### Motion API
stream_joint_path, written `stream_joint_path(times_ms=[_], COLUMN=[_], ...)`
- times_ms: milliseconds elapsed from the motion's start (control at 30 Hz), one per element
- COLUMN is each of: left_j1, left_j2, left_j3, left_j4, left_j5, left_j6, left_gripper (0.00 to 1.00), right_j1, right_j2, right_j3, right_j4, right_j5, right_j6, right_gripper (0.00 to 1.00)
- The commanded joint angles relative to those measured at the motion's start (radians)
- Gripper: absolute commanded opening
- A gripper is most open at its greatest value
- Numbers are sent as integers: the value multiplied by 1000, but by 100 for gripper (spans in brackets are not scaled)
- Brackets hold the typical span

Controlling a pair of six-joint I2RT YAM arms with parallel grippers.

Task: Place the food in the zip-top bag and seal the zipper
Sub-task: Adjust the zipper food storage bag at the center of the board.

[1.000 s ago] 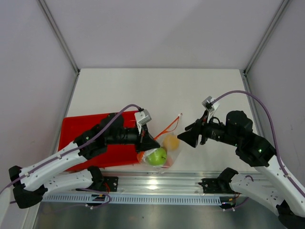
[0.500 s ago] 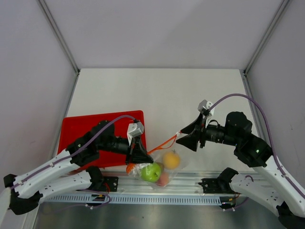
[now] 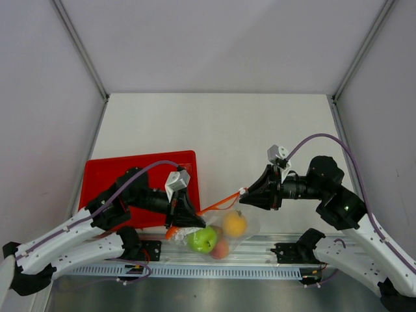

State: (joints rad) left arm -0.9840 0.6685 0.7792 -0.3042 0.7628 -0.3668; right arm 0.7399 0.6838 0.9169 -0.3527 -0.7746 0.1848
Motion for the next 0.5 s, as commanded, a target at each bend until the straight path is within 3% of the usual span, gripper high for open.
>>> stream_joint_path(times_ms=[0, 67, 267, 333, 367, 467], left_j1=[7, 7, 7, 7, 7, 7], left_j2=[-20, -20, -12, 2, 3, 11], left_j3=[-6, -11, -11, 0, 9, 0], left_j4=[62, 63, 2, -45, -56, -33], left_j5=[27, 29, -57, -167, -192, -206], left_j6=[-14, -12, 9, 20, 23, 26], left_gripper=[0, 1, 3, 29, 54, 68], right_j1=[-4, -5, -5, -5, -5, -5], right_j2=[-3, -3, -4, -4, -3, 0], right_j3=[-21, -26, -21, -7, -1, 20], right_j4=[104, 124, 129, 104, 72, -1], right_j5=[-103, -112, -85, -55, -13, 82], right_j6=[34, 51, 84, 91, 96, 107], right_gripper=[18, 2, 0, 0, 0, 0])
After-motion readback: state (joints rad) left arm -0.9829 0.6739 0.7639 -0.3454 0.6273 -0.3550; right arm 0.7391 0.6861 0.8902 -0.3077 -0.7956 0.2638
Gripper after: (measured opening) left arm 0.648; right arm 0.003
